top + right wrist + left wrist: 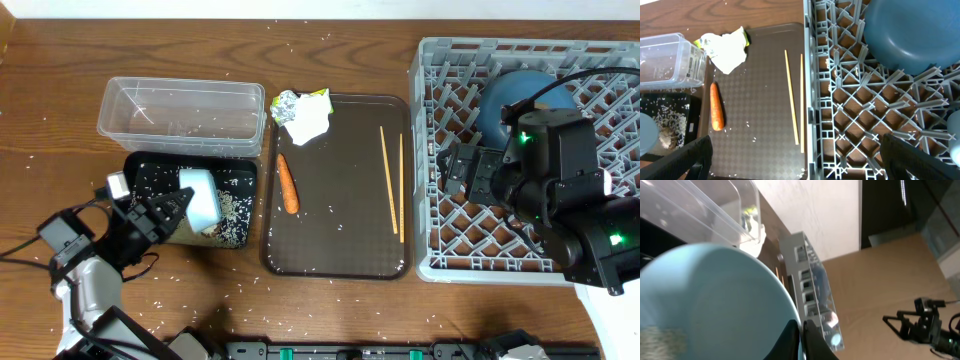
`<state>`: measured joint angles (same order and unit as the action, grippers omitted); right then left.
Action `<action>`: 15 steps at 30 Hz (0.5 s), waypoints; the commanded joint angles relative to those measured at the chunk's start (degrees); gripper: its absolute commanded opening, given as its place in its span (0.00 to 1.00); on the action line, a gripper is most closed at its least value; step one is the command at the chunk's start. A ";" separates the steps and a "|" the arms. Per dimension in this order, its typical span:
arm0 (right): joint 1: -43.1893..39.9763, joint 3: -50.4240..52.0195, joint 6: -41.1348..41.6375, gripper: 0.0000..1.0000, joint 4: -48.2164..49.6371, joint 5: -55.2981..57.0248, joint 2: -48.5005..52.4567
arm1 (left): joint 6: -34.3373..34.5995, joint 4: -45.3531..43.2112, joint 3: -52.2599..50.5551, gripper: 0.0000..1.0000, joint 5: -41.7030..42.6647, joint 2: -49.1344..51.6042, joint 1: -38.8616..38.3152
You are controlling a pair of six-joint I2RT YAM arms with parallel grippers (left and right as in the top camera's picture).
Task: Sort waste into correct bins and load items into the dishwasher rack
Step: 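Tilt the held white bowl over the black tray to pour out rice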
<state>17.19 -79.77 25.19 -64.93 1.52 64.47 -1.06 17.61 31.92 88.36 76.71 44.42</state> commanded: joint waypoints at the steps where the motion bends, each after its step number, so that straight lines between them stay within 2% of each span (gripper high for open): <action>1: -0.39 -0.07 -0.59 0.98 -0.04 0.57 -0.11 | 0.37 0.17 -0.46 0.06 1.66 0.46 3.82; 11: -0.39 -0.07 -0.42 0.98 1.29 -0.04 -0.11 | 1.92 -0.63 -1.66 0.06 1.66 0.46 6.14; 13: -0.39 -0.07 -0.44 0.98 1.29 -0.04 -0.11 | 5.27 -0.59 -1.66 0.06 1.66 0.44 6.14; 15: -0.39 -0.07 -0.42 0.98 1.25 -0.04 -0.11 | 3.04 -0.61 -1.66 0.06 1.66 0.39 6.12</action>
<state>17.19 -79.77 25.19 -63.64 1.48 64.47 1.78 17.21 30.72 88.58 76.73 50.22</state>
